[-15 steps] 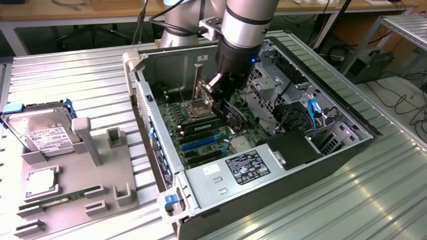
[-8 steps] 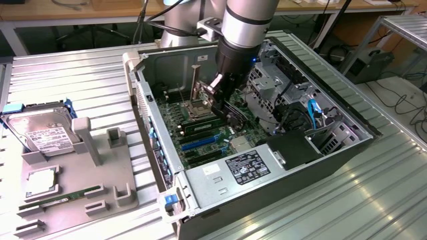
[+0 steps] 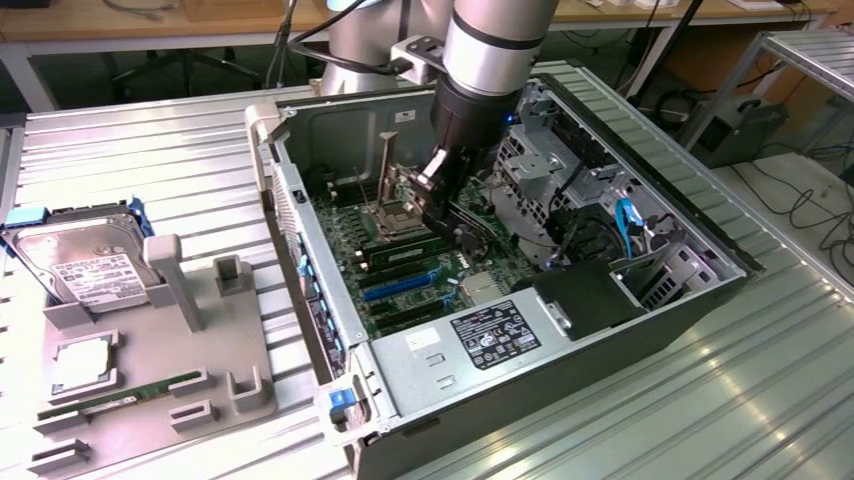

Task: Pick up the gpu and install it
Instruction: 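Insert the gpu into the slot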

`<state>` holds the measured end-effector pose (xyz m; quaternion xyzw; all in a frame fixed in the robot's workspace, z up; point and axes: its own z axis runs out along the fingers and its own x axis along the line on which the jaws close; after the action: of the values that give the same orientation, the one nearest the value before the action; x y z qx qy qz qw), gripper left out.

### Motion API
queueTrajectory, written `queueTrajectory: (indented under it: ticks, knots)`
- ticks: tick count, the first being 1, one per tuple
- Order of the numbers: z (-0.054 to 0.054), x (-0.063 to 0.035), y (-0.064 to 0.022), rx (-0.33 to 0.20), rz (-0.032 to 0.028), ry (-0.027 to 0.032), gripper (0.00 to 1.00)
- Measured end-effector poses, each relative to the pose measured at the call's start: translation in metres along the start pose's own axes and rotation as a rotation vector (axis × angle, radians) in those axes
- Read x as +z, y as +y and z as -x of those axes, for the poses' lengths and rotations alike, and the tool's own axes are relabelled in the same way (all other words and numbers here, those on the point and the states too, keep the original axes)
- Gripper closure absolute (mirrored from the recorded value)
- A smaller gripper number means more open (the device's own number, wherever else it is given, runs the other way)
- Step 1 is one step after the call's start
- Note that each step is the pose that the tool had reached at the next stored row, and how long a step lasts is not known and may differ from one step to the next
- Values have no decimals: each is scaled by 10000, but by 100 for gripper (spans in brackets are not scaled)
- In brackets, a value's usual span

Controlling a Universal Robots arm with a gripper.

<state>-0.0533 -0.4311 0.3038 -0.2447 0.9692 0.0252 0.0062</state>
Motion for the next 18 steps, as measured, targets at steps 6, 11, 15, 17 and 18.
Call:
queueTrajectory:
  ticks: [6,11,15,17,18]
  knots:
    - [0,0,0,-399,10,19,74]
    - [0,0,0,-722,18,33,74]
    - [0,0,0,-1047,26,48,74]
    - [0,0,0,-1202,30,55,74]
    - [0,0,0,-1263,31,59,74]
